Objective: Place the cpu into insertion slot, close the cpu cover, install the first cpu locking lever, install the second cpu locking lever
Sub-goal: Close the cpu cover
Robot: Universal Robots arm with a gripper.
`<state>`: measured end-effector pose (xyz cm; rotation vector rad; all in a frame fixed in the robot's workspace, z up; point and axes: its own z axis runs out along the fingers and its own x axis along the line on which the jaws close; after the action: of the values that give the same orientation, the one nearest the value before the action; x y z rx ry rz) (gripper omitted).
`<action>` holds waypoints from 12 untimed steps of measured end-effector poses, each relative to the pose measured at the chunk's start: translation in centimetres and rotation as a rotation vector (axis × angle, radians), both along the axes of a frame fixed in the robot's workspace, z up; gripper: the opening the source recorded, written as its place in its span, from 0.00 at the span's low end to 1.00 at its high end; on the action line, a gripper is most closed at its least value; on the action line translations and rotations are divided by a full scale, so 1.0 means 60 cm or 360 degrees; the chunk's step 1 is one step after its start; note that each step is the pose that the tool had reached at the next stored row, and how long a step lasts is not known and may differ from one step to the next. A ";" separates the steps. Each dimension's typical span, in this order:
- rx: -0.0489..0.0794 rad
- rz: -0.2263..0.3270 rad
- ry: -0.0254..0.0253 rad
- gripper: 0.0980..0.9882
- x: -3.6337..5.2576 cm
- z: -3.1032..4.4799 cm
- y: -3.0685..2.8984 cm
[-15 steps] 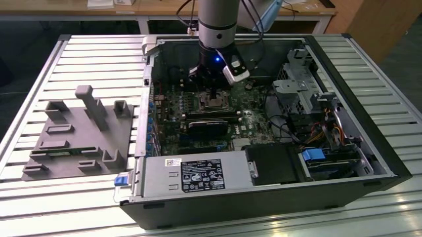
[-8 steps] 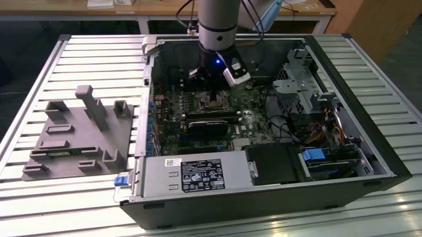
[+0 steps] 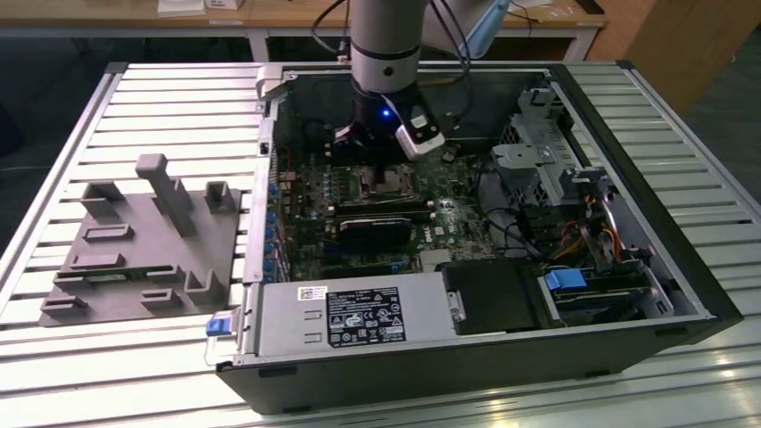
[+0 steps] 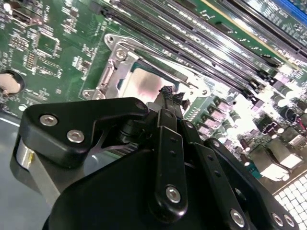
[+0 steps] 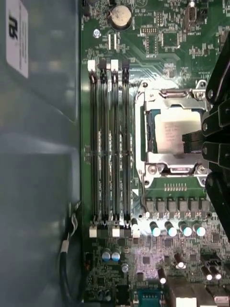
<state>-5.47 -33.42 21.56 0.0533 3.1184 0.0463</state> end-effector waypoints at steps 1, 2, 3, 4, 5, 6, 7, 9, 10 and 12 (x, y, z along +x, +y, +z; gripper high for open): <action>0.0000 0.0000 0.00003 0.00 -0.002 0.000 -0.0001; 0.0000 0.0000 0.00004 0.00 -0.005 -0.001 -0.0001; 0.0000 0.0000 0.00004 0.00 -0.008 -0.001 -0.0001; 0.0001 0.0000 0.00002 0.00 -0.011 -0.002 -0.0001; 0.0001 0.0000 0.00002 0.00 -0.012 -0.003 -0.0001; 0.0002 0.0000 0.00004 0.00 -0.013 -0.003 -0.0001; 0.0005 0.0000 0.00003 0.00 -0.014 -0.004 -0.0001; 0.0021 0.0000 0.00005 0.00 -0.014 -0.006 -0.0001; 0.0032 0.0000 0.00003 0.00 -0.015 -0.007 -0.0001; 0.0046 0.0000 0.00002 0.00 -0.016 -0.009 -0.0001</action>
<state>-6.44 -33.43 21.04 0.0539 3.1180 0.0910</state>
